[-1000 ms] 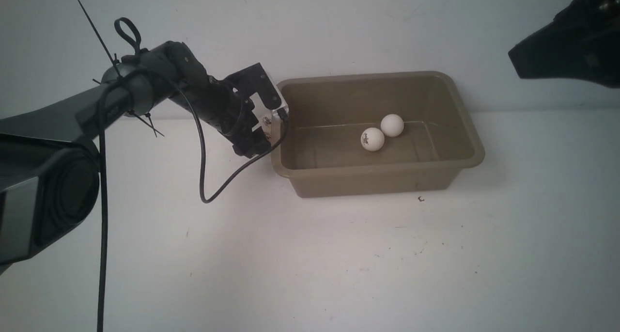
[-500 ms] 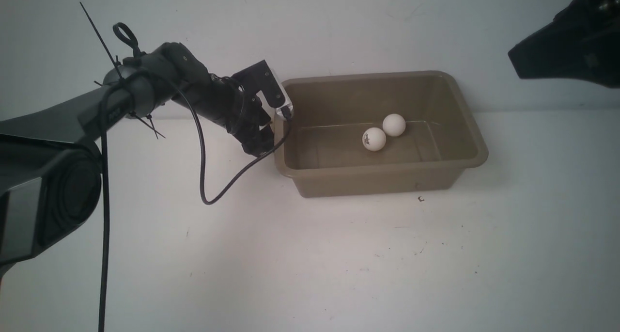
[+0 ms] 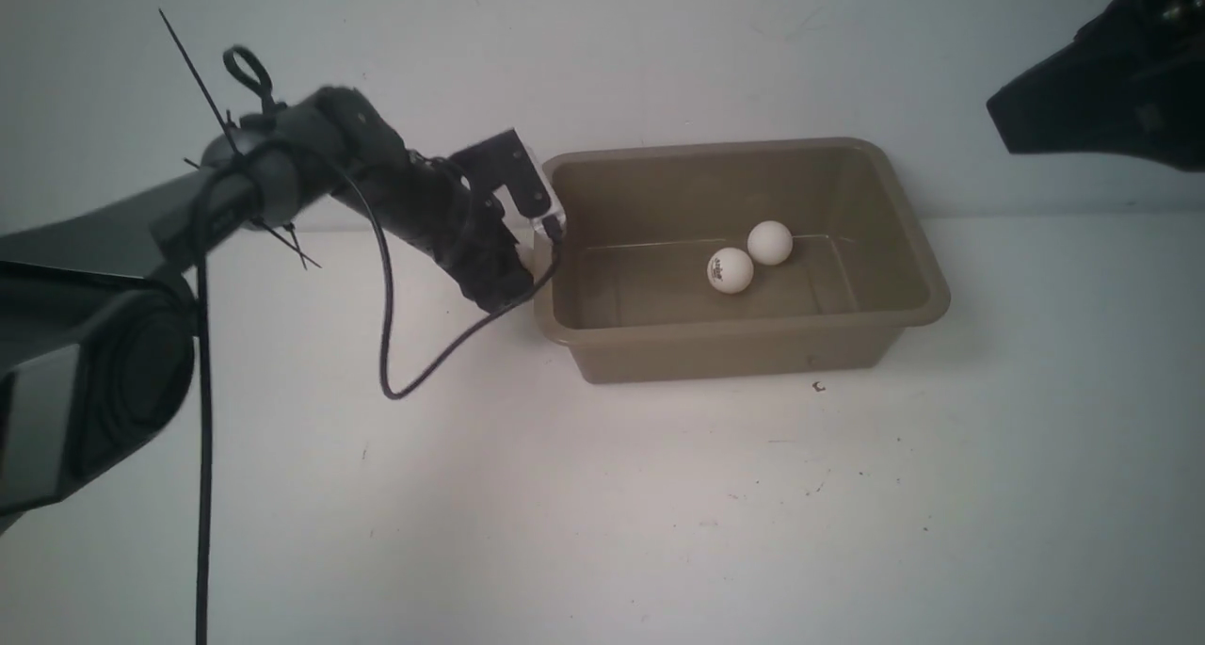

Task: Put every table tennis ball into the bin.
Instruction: Use the left arm to clamp the table tennis ball closest to it, then use the left arm to put the table tennis ball into the box, then use the left arm to clamp the table tennis ball closest to it

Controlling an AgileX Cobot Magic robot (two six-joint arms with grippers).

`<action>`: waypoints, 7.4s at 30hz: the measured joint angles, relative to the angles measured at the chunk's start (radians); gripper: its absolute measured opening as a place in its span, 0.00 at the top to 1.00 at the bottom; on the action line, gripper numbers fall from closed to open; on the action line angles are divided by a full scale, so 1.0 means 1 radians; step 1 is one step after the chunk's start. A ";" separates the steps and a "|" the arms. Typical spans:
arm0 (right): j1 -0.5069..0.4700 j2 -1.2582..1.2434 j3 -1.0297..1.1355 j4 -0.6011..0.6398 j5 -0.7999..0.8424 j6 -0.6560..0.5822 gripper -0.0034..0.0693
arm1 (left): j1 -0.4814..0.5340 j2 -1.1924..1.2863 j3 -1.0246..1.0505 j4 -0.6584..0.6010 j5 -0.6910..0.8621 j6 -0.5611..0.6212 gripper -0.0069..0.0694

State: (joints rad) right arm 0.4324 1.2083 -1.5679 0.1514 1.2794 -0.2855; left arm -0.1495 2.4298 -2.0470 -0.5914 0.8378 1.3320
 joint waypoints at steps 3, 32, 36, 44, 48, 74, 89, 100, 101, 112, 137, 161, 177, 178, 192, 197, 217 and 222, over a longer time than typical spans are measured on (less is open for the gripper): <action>0.000 0.000 0.000 0.000 0.000 -0.002 0.35 | 0.003 -0.076 0.000 0.069 0.025 -0.043 0.45; 0.000 0.000 0.000 -0.006 0.000 -0.019 0.35 | -0.075 -0.105 -0.001 -0.321 0.097 0.140 0.41; 0.000 0.000 0.000 -0.012 0.000 -0.020 0.35 | -0.085 -0.094 -0.001 -0.340 0.057 0.097 0.18; 0.000 0.000 0.000 -0.015 0.000 -0.021 0.35 | -0.073 -0.134 -0.001 -0.217 -0.005 -0.088 0.20; 0.000 0.000 0.000 -0.021 0.000 -0.021 0.35 | -0.027 -0.174 -0.001 -0.111 0.042 -0.177 0.27; 0.000 0.000 0.000 -0.023 0.000 -0.021 0.35 | 0.054 -0.033 -0.001 -0.004 0.063 -0.261 0.30; 0.000 0.000 0.000 -0.023 0.000 -0.021 0.35 | -0.005 0.000 -0.001 -0.085 0.018 -0.208 0.30; 0.000 0.000 0.000 -0.023 0.000 -0.021 0.35 | -0.040 0.000 -0.001 -0.142 -0.014 -0.147 0.30; 0.000 0.000 0.000 -0.023 0.000 -0.021 0.35 | -0.041 0.000 -0.001 -0.134 -0.030 -0.146 0.30; 0.000 0.000 0.000 -0.023 0.000 -0.021 0.35 | -0.035 0.000 -0.001 0.024 -0.155 -0.098 0.30; 0.000 0.000 0.000 -0.023 0.000 -0.021 0.35 | -0.033 0.072 -0.001 -0.224 -0.286 0.416 0.30; 0.000 0.000 0.000 -0.024 0.000 -0.021 0.35 | -0.033 0.094 -0.001 -0.502 -0.373 0.649 0.30; 0.000 0.000 0.000 -0.025 0.000 -0.021 0.35 | -0.033 0.113 -0.001 -0.570 -0.369 0.686 0.30; 0.000 0.000 0.000 -0.025 0.000 -0.021 0.35 | -0.033 0.114 -0.001 -0.574 -0.369 0.687 0.30; 0.000 0.000 0.000 -0.025 0.000 -0.021 0.35 | -0.032 0.149 -0.001 -0.723 -0.341 0.803 0.43; 0.000 0.000 0.000 -0.025 0.000 -0.021 0.35 | -0.032 0.158 -0.001 -0.800 -0.320 0.868 0.65; 0.000 0.000 0.000 -0.025 0.000 -0.021 0.35 | -0.033 0.160 -0.001 -0.811 -0.261 0.914 0.66; 0.000 0.000 0.000 -0.025 0.000 -0.021 0.35 | -0.042 0.160 -0.001 -0.813 -0.269 0.924 0.42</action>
State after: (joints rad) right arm 0.4324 1.2083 -1.5679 0.1263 1.2794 -0.3066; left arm -0.1917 2.5899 -2.0479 -1.4046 0.5684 2.2555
